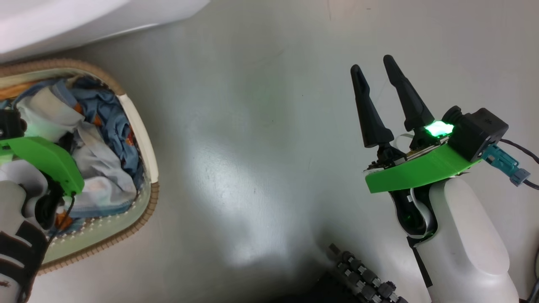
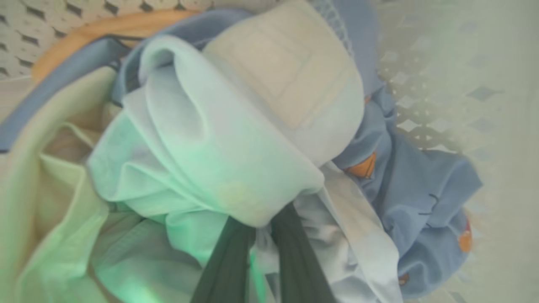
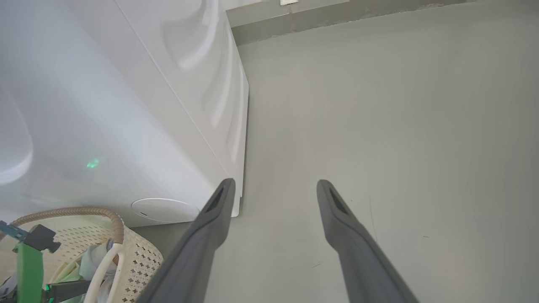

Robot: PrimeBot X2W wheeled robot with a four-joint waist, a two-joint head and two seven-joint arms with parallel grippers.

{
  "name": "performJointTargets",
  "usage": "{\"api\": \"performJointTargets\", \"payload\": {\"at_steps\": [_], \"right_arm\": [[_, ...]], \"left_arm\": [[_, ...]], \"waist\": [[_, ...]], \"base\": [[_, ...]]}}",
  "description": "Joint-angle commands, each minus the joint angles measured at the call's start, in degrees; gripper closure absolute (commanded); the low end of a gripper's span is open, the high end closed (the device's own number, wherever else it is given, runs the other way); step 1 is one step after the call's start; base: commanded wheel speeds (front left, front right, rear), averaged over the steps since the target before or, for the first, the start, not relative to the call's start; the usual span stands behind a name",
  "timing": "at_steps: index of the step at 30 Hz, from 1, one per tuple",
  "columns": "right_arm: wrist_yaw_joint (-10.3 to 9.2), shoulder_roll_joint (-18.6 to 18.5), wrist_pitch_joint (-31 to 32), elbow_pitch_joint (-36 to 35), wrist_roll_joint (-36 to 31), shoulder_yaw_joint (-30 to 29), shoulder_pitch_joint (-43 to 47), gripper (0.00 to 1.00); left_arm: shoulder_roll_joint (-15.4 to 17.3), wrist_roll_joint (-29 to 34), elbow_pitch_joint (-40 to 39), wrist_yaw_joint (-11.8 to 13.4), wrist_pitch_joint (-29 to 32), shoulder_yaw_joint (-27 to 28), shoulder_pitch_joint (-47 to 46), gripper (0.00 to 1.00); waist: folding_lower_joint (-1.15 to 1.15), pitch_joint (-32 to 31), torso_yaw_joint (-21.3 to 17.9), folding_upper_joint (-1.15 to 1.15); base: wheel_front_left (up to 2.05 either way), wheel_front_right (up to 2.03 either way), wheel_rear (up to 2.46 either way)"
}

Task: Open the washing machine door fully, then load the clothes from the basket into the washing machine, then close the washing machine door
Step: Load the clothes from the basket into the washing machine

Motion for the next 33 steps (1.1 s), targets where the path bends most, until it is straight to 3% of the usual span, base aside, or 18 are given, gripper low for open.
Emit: {"api": "performJointTargets", "payload": {"at_steps": [1,14,23,29,33], "right_arm": [[0.14,0.26,-0.27,-1.18,0.37,0.88,1.60,0.00],[0.14,0.26,-0.27,0.39,1.12,-0.08,2.47,0.00],[0.14,0.26,-0.27,2.08,-1.16,-1.57,4.83,0.00],[0.14,0.26,-0.27,2.85,-2.12,-2.07,5.99,0.00],[0.14,0.26,-0.27,3.54,-2.83,-2.52,7.44,0.00]], "left_arm": [[2.20,-0.12,-0.20,-0.14,-0.87,0.70,0.63,1.00],[3.22,-3.78,-6.20,-0.14,-9.09,-7.40,8.83,1.00],[3.44,-6.75,-9.44,-0.14,-13.50,-9.58,13.23,1.00],[3.33,-7.24,-11.06,-0.14,-14.12,-8.72,15.68,1.00],[3.21,-5.30,-13.75,-0.14,-14.17,-4.37,17.78,1.00]], "waist": [[0.00,-0.72,0.44,0.00],[0.00,-11.75,3.09,0.00],[0.00,-19.62,6.26,0.00],[0.00,-24.01,7.48,0.00],[0.00,-27.21,8.57,0.00]], "base": [[0.00,0.00,0.00],[0.00,0.00,0.00],[0.00,0.00,0.00],[0.00,0.00,0.00],[0.00,0.00,0.00]]}}
